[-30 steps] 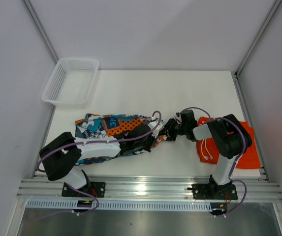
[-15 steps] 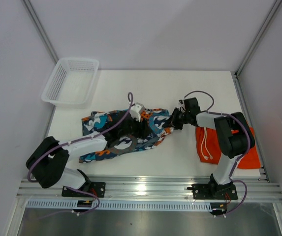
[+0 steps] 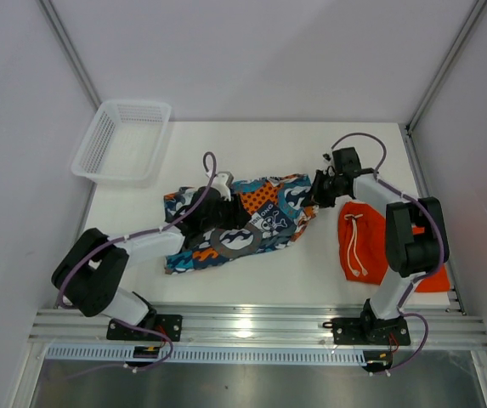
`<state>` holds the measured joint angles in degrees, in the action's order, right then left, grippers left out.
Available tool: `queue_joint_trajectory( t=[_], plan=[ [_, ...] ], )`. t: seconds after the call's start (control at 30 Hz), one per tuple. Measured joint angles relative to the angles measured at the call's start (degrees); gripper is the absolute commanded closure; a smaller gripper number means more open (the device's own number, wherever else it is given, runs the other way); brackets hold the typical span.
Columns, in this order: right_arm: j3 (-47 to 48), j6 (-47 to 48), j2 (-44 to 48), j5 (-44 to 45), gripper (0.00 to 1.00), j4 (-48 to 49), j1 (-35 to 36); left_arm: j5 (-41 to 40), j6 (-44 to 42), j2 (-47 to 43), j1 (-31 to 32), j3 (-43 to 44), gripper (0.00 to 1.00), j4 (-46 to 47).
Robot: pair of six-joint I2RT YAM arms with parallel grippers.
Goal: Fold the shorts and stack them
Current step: Fold the shorts
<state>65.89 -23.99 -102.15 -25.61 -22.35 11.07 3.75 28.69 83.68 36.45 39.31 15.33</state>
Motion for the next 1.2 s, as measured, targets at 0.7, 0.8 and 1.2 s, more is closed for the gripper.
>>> queue_joint_trajectory(
  t=[0.7,0.8,1.2],
  plan=[
    [19.89,11.78,0.76,19.32,0.98,-23.71,0.31,-12.68,5.05,-16.13,-11.08,-5.49,0.49,-22.01],
    [21.29,12.33,0.35,20.94,0.98,-24.92,0.35,-12.09,5.79,-16.76,-14.56,-8.33,0.55,-23.10],
    [28.57,13.77,-2.58,28.22,1.00,-30.93,5.55,-2.86,5.84,-5.57,-18.23,-9.86,0.76,-15.41]
  ],
)
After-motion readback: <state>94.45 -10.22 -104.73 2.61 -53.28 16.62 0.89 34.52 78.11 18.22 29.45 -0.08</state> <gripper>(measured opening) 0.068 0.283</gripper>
